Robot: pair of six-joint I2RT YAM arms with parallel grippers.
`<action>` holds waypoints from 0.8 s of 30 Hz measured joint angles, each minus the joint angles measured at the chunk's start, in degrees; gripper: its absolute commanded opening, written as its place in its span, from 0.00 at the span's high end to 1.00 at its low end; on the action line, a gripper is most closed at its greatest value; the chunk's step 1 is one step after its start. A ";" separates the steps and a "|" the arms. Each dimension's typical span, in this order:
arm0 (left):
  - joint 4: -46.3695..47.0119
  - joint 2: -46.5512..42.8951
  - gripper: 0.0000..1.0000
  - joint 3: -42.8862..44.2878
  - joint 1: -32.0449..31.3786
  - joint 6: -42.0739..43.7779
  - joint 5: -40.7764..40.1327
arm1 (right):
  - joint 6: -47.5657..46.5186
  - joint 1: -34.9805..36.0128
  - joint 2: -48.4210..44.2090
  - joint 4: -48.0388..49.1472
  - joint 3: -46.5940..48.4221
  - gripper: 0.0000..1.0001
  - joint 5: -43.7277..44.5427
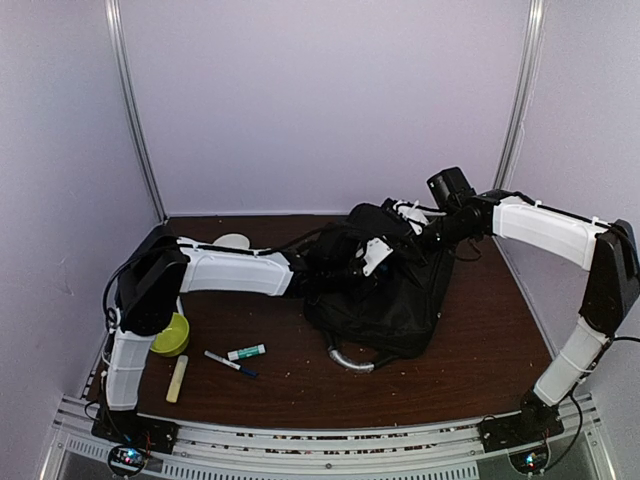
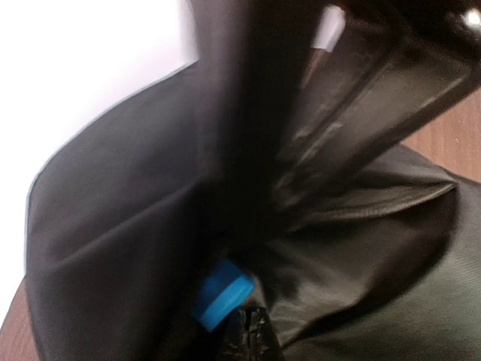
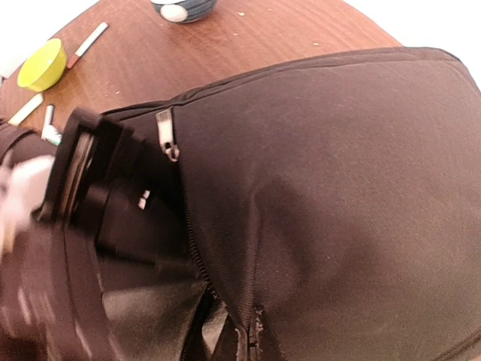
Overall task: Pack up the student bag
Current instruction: Adjust the pencil case in the upper front pocket of the bag.
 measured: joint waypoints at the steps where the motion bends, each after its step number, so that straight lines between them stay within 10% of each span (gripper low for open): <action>1: 2.75 -0.59 1.00 -2.21 0.22 -0.07 0.02 | -0.02 0.24 0.00 -0.11 0.00 1.00 -0.22; 15: 17.07 -1.51 1.00 -7.96 0.74 -4.02 -3.54 | 0.35 0.11 0.00 -0.79 0.00 1.00 -2.69; 24: 9.60 -20.37 0.61 -25.46 -0.44 -7.37 -0.87 | 0.94 -0.72 0.00 -0.98 0.00 1.00 -3.80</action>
